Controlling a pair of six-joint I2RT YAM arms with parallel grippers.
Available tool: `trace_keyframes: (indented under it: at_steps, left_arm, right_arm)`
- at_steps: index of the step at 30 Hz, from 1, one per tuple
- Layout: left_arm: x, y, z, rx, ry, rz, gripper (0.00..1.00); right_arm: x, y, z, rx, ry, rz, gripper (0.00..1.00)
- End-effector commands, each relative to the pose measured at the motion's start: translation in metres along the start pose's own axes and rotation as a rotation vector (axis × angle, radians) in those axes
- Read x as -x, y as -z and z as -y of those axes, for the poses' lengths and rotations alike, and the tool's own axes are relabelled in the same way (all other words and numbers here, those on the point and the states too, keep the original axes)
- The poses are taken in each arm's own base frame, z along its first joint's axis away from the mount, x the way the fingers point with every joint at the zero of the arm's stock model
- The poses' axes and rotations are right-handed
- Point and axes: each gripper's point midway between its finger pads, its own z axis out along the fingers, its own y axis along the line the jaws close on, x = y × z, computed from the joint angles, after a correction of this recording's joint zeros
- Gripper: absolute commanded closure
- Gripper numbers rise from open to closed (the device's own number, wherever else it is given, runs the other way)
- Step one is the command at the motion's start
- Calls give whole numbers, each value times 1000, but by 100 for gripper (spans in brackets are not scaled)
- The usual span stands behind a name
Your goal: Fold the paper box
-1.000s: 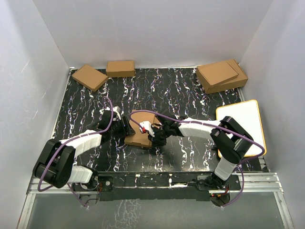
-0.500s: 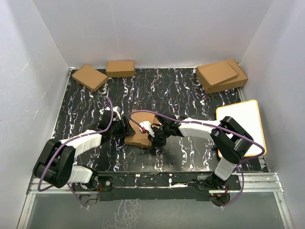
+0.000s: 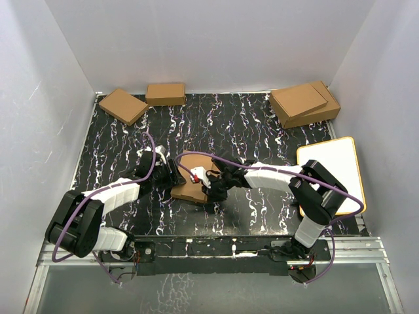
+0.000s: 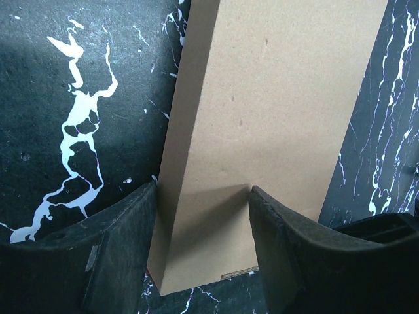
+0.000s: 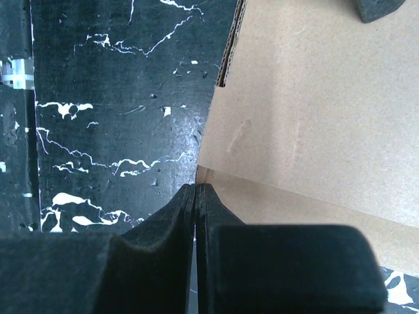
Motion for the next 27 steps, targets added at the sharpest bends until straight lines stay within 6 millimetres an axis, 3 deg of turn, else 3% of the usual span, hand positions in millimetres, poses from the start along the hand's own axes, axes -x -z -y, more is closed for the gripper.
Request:
trace_keyframes:
  at_steps: [1, 27]
  left_arm:
    - [-11, 0, 6, -18, 4, -53, 45]
    - [-11, -2, 12, -42, 19, -62, 47]
  right_arm:
    - [47, 4, 16, -58, 69, 110, 92]
    - [61, 3, 25, -123, -25, 119, 92]
